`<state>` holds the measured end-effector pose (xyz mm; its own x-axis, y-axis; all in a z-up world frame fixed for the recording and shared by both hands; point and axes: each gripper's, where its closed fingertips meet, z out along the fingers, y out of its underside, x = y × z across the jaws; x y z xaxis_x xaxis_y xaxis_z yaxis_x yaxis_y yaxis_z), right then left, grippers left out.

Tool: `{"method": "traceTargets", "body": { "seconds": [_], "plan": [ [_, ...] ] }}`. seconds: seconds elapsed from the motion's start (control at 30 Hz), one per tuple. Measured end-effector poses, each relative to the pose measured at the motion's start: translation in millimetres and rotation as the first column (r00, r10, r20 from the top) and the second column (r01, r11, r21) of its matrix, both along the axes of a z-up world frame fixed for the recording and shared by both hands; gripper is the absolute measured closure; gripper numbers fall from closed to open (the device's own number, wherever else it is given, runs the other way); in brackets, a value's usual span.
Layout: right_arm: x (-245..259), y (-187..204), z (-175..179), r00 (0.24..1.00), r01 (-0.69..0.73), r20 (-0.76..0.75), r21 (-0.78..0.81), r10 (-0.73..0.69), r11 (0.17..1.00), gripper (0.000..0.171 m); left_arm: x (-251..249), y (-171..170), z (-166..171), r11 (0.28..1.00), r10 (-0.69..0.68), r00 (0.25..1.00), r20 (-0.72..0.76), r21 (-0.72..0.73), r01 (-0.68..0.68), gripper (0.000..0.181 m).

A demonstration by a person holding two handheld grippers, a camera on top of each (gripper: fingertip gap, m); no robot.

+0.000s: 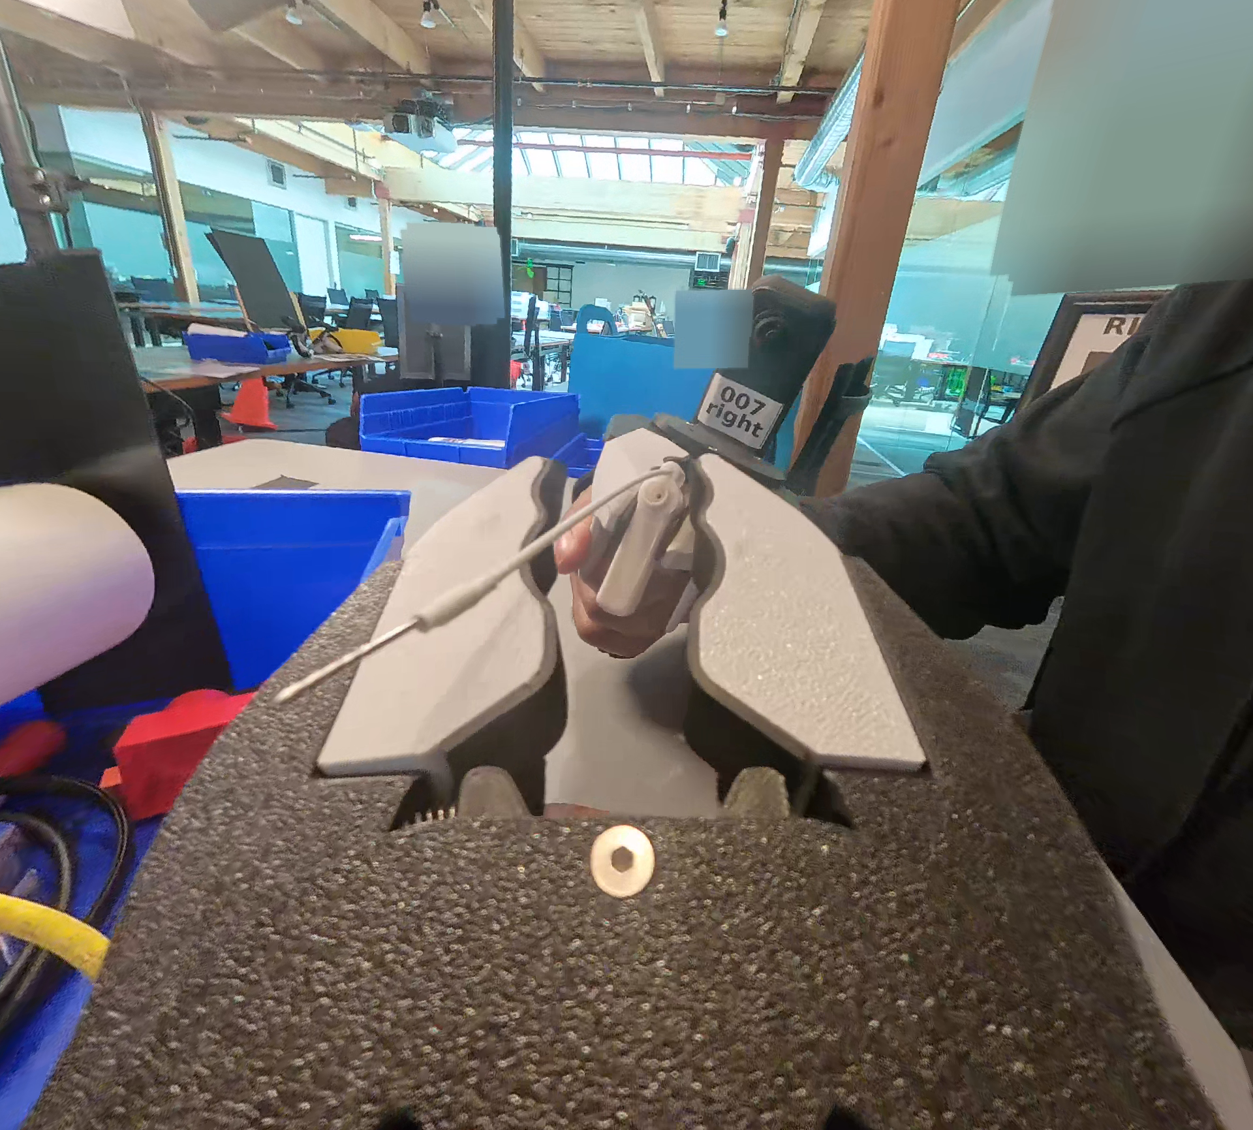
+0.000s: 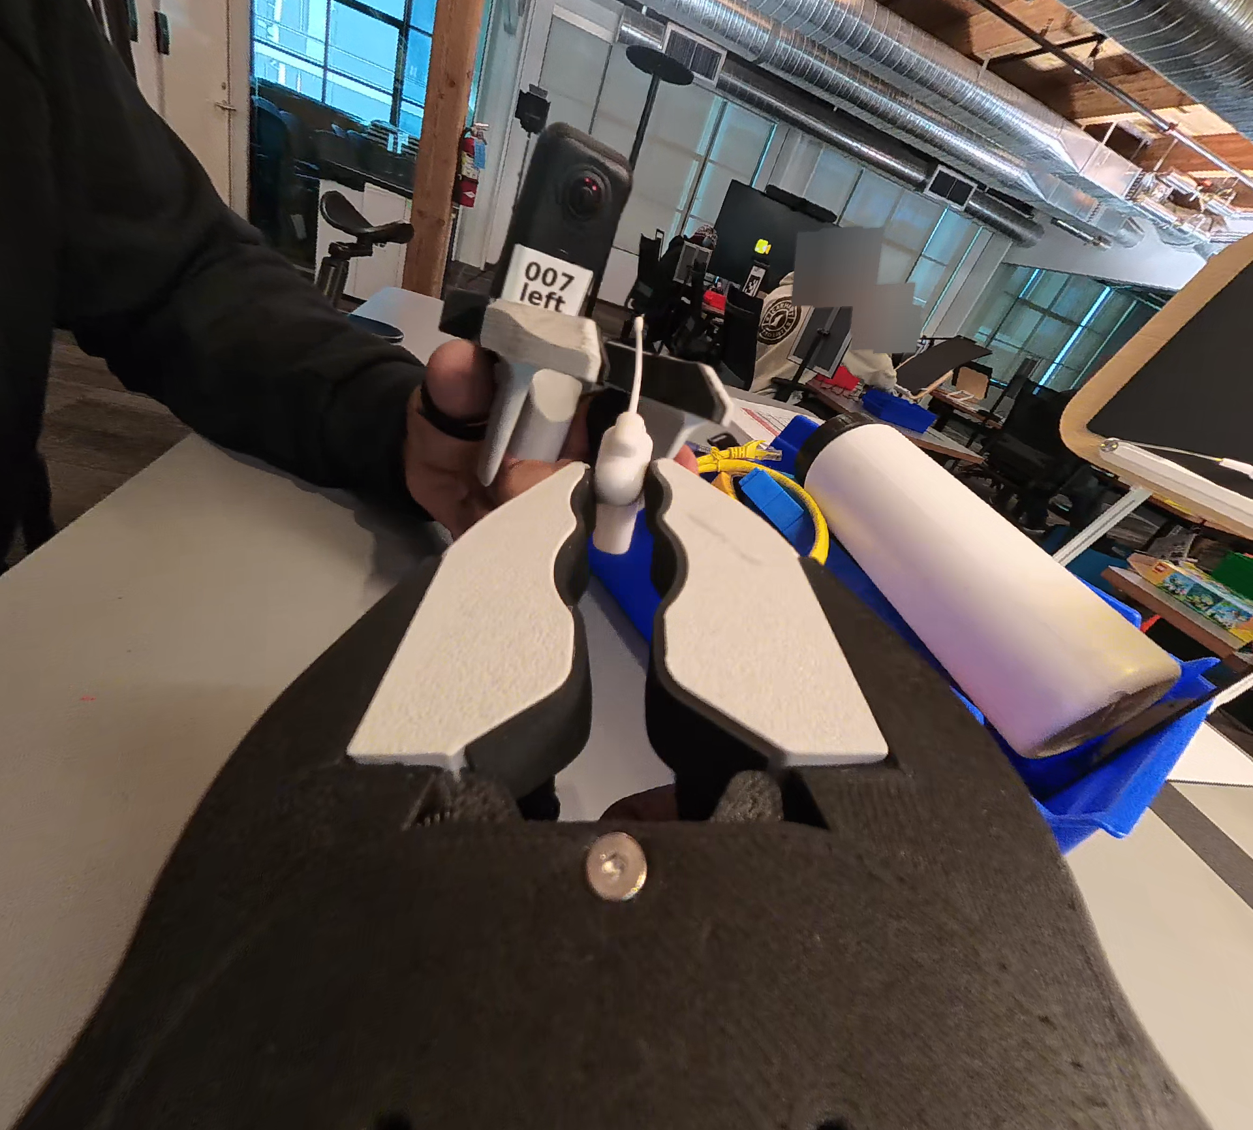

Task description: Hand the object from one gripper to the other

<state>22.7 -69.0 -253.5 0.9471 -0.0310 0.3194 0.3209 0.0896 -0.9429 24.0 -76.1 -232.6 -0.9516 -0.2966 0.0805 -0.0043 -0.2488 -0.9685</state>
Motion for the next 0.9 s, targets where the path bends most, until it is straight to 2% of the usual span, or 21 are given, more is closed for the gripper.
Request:
{"method": "traceTargets", "body": {
  "seconds": [0.17, 0.47, 0.67, 0.8, 0.9],
  "plan": [
    [1.6, 0.2, -0.4, 1.000, 0.001, -0.018, 0.004, -0.001, 1.000, 0.158, -3.3, -0.7, -0.6, 1.000, 0.000, 0.999, 0.037, 0.010, 0.000, 0.166],
    [-2.0, 4.7, -6.5, 1.000, -0.014, -0.027, -0.025, 0.014, 1.000, 0.157, -6.9, -4.8, -3.8, 0.999, 0.003, 0.998, 0.070, 0.048, -0.006, 0.177],
    [5.4, 5.2, -6.6, 0.999, 0.050, 0.002, -0.020, -0.049, 0.999, 0.158, -3.5, -3.9, -4.8, 0.996, 0.028, 0.997, 0.069, 0.085, -0.034, 0.178],
    [19.8, 2.4, -0.7, 0.966, 0.212, 0.144, 0.017, -0.212, 0.977, 0.146, 5.8, 5.2, 1.2, 0.998, 0.065, 0.998, 0.005, 0.025, -0.066, 0.178],
    [29.8, -1.4, 2.9, 0.840, 0.382, 0.393, 0.062, -0.374, 0.922, 0.139, 13.1, 14.9, 7.9, 0.996, 0.057, 0.995, -0.081, -0.062, -0.062, 0.179]
  ]
}}
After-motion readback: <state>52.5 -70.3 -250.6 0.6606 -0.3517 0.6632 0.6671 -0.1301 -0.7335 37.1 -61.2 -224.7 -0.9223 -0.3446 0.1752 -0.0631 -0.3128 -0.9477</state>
